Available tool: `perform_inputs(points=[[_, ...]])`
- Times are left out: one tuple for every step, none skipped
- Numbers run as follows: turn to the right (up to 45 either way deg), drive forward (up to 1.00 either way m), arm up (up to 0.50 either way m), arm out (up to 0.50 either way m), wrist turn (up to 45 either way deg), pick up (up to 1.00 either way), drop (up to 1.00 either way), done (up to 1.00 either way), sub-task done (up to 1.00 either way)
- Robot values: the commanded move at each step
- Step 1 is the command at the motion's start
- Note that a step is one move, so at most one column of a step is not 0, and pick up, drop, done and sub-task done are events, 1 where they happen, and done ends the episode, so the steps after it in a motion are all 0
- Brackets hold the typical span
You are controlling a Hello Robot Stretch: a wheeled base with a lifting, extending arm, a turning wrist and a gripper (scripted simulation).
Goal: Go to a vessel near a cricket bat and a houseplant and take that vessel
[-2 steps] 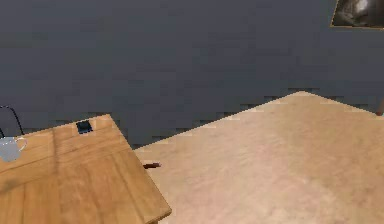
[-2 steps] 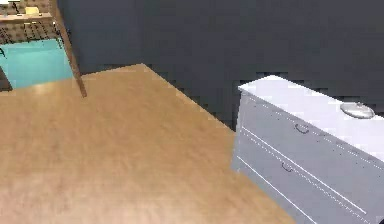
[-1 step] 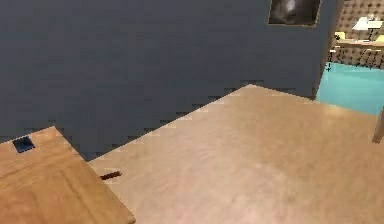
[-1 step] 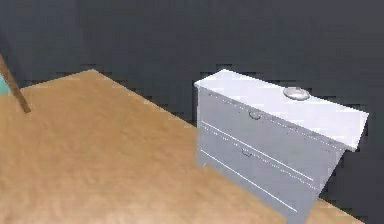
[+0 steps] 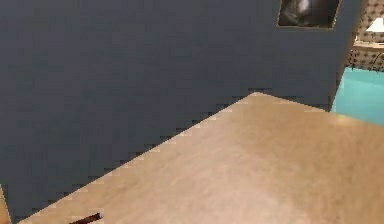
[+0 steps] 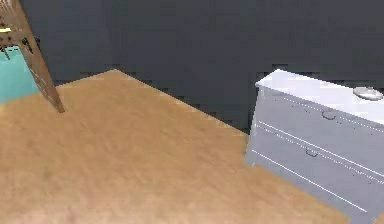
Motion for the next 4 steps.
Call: perform_inputs(points=[[0.0, 0.20, 0.00, 0.00, 0.0, 0.00, 0.00, 0.00, 0.00], [-42.0, 0.00, 0.00, 0.00, 0.0, 0.00, 0.00, 0.00, 0.00], [0.0, 0.40, 0.00, 0.00, 0.0, 0.00, 0.00, 0.00, 0.00], [-45.0, 0.00, 0.00, 0.00, 0.0, 0.00, 0.00, 0.00, 0.00]])
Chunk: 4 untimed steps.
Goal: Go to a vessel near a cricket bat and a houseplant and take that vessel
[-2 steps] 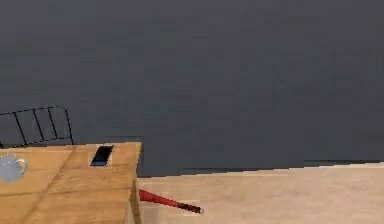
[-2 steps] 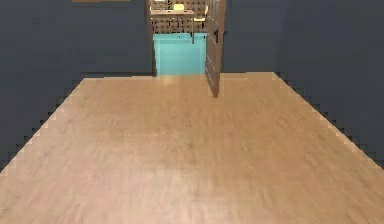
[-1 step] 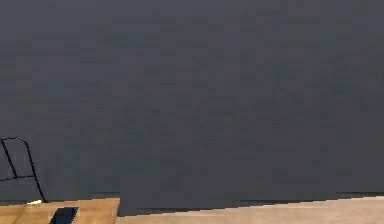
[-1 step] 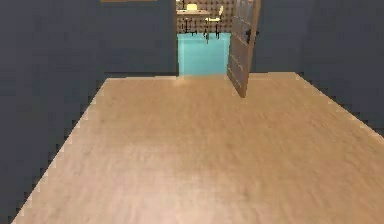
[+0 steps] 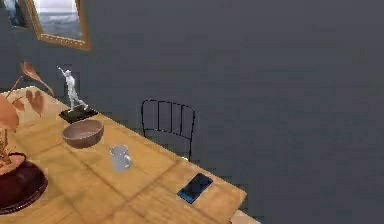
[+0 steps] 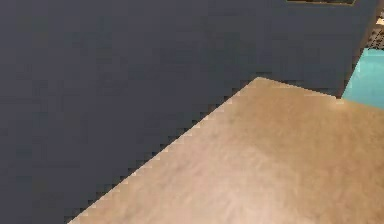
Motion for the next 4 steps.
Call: perform_inputs(points=[[-45.0, 0.00, 0.00, 0.00, 0.0, 0.00, 0.00, 0.00, 0.00], [-45.0, 0.00, 0.00, 0.00, 0.0, 0.00, 0.00, 0.00, 0.00], [-18.0, 0.00, 0.00, 0.00, 0.0, 0.00, 0.00, 0.00, 0.00], [0.0, 0.00, 0.50, 0.00, 0.0, 0.00, 0.00, 0.00, 0.00]])
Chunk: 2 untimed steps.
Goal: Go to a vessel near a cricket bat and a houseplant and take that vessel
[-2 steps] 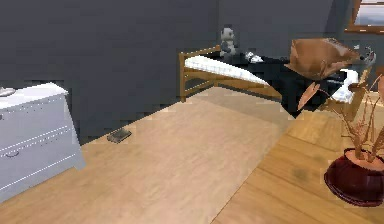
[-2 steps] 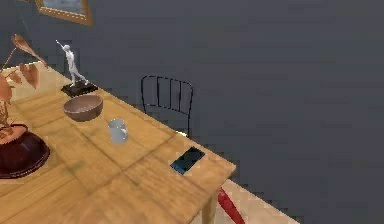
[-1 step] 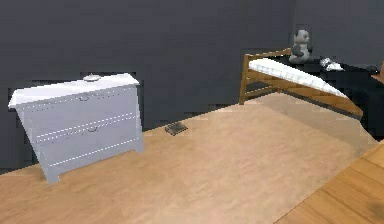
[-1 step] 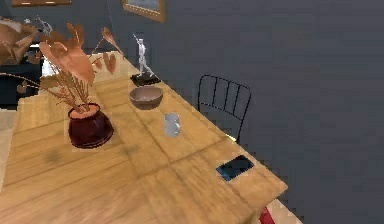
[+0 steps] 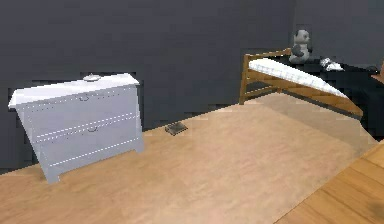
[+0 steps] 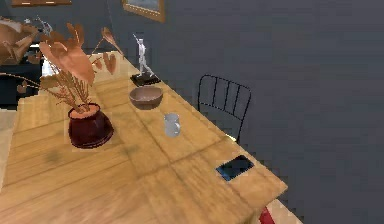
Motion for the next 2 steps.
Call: perform_inputs(points=[[0.0, 0.00, 0.38, 0.00, 0.0, 0.00, 0.00, 0.00, 0.00], [0.0, 0.00, 0.00, 0.50, 0.0, 0.00, 0.00, 0.00, 0.00]])
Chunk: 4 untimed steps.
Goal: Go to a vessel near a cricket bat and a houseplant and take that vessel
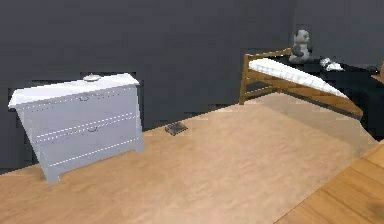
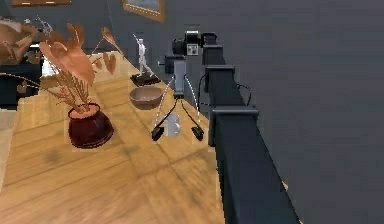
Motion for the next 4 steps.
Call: perform_inputs(points=[[0.0, 0.00, 0.00, 0.00, 45.0, 0.00, 0.00, 0.00, 0.00], [0.0, 0.00, 0.00, 0.00, 45.0, 0.00, 0.00, 0.00, 0.00], [0.0, 0.00, 0.00, 0.00, 45.0, 0.00, 0.00, 0.00, 0.00], [0.0, 0.00, 0.00, 0.00, 33.0, 0.00, 0.00, 0.00, 0.00]])
